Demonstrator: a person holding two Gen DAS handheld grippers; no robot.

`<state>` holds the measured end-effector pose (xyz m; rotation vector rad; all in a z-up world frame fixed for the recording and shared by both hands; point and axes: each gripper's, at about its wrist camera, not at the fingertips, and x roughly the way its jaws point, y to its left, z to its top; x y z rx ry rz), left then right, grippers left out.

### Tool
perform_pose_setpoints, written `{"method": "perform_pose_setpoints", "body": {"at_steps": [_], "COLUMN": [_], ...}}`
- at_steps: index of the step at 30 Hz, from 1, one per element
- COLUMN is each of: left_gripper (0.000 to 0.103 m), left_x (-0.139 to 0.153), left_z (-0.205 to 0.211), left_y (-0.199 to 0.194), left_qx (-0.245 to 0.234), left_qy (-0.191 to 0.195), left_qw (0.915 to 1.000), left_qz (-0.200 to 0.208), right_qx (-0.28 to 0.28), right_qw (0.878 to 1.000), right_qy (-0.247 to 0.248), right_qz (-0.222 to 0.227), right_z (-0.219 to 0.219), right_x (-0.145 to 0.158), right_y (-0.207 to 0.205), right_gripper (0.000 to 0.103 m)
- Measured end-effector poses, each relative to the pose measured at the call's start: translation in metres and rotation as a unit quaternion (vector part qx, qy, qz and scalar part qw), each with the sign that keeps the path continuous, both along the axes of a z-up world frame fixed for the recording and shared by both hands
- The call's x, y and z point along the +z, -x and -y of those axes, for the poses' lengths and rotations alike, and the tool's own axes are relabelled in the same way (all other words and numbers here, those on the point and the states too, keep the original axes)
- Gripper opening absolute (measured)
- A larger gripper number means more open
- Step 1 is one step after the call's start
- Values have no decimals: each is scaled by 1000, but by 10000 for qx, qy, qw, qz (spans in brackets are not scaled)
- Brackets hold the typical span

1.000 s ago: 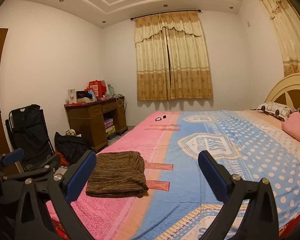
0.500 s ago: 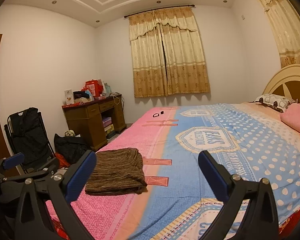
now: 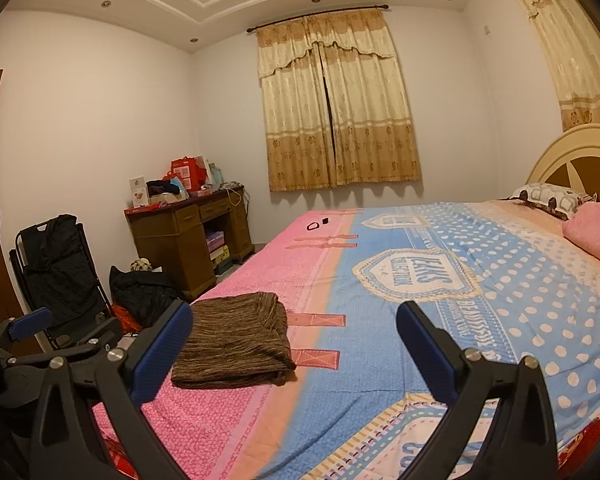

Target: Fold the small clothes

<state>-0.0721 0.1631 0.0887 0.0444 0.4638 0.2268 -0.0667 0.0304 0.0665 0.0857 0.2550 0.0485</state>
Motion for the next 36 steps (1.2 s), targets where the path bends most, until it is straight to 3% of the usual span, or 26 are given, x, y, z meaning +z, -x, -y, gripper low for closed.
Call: {"method": "perform_pose_setpoints", "body": {"at_steps": [36], "left_gripper": [91], "left_x": [-7], "left_z": [-4], "left_y": [-2], "left_qx": [170], "left_qy": [-67], "left_qw": [9998], "left_qz": [-88], "right_qx": [16], "right_qw": [10000], "right_qy": [-20], "right_qz": [-41], "right_z": [3], "right_x": [-2], "right_y": [-1], "right_gripper": [103]}}
